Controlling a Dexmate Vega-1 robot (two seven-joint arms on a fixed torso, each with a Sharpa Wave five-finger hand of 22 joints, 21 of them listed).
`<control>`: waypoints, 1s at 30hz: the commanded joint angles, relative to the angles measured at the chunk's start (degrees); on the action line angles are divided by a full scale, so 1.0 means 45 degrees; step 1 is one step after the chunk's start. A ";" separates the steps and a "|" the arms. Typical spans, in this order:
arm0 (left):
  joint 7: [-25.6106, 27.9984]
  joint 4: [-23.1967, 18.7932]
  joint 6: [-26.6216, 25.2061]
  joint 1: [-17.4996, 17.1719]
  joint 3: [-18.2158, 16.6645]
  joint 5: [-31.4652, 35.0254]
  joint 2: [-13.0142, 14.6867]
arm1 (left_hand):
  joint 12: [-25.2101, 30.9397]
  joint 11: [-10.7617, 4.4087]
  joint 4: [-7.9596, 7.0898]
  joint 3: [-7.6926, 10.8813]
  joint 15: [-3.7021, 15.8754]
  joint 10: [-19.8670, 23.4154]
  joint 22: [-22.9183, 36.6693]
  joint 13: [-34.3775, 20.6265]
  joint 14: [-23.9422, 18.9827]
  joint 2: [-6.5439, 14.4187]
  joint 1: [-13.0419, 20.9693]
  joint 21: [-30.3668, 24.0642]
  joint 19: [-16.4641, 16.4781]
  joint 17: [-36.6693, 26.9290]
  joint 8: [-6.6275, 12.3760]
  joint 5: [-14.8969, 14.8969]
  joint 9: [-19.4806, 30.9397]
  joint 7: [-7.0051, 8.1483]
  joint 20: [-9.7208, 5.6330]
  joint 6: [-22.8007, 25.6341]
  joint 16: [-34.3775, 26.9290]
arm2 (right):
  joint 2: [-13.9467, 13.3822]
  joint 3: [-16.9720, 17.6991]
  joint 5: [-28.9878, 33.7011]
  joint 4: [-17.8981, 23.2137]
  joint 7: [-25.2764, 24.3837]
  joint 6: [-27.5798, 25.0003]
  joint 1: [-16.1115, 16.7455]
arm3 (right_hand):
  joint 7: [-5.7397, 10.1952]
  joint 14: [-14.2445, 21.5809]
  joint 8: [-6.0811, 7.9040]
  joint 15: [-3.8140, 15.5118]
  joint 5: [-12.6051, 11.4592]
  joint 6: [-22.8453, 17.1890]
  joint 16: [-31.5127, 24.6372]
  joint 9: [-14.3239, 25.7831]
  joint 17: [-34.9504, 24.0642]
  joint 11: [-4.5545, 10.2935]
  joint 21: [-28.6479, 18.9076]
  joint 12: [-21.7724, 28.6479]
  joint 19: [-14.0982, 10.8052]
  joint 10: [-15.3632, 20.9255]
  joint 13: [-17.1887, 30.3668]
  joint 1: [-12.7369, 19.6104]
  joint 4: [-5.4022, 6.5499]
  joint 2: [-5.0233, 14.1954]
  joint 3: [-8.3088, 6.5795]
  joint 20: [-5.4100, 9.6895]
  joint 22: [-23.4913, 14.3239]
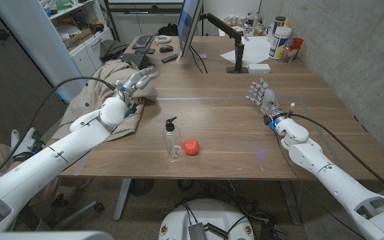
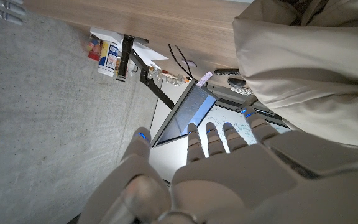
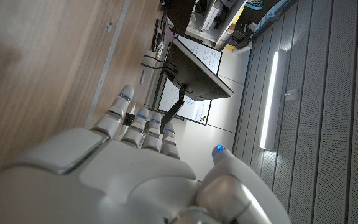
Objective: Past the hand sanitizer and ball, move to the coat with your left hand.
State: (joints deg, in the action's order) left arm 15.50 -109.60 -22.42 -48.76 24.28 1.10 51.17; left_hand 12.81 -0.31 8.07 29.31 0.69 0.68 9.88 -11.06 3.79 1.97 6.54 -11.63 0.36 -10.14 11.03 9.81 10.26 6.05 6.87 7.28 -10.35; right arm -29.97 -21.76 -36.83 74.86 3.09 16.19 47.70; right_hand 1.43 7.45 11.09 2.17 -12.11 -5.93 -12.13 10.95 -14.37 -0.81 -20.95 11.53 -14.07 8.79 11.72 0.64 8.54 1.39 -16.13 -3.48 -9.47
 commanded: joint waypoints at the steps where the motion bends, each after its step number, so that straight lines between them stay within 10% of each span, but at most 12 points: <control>1: -0.0442 -0.0518 -0.1620 0.0498 0.0625 0.0924 0.0272 | -0.0004 -0.0038 0.0050 0.0035 -0.0013 0.0040 0.0015 -0.0058 0.0131 0.0006 0.0174 0.0128 -0.0257 0.0011 -0.0030 0.0051 0.0026 -0.0036 0.0022 0.0064 0.0009 | 0.0005 -0.0007 0.0014 -0.0013 0.0006 0.0009 -0.0010 | 0.0053 -0.0139 0.0064 0.0065 -0.0051 -0.0040 0.0085 0.0024 0.0003 0.0005 0.0099 -0.0017 0.0056 -0.0025 0.0021 0.0079 -0.0012 0.0112 0.0043 0.0018 -0.0049; 30: -0.0881 -0.1380 -0.3380 0.0824 0.1291 0.2506 0.1097 | -0.0053 -0.0057 0.0071 0.0066 -0.0057 -0.0062 0.0018 -0.0063 0.0400 0.0039 0.0278 0.0199 -0.0512 0.0008 -0.0032 0.0037 0.0032 -0.0069 0.0157 0.0117 0.0027 | -0.0046 -0.0025 0.0056 0.0109 -0.0066 -0.0078 0.0029 | 0.0049 -0.0246 0.0071 0.0067 -0.0057 -0.0052 0.0086 0.0022 0.0051 -0.0023 0.0284 -0.0010 0.0057 -0.0035 0.0016 0.0081 -0.0010 0.0143 0.0103 0.0039 -0.0053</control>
State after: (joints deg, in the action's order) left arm 10.39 -112.98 -37.36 -46.25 27.63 9.52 53.23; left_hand 12.49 -0.31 8.06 29.31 0.30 0.26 9.88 -11.06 5.26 2.05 7.06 -10.80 -1.69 -10.15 11.03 9.81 10.25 5.73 7.49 7.60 -10.29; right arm -30.07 -21.86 -36.72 75.15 3.08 16.24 47.78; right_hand 1.43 6.54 11.09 1.85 -12.10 -5.94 -11.90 10.95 -14.10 -0.81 -19.70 11.53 -14.07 8.79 11.73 0.82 8.46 1.57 -15.73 -3.48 -9.47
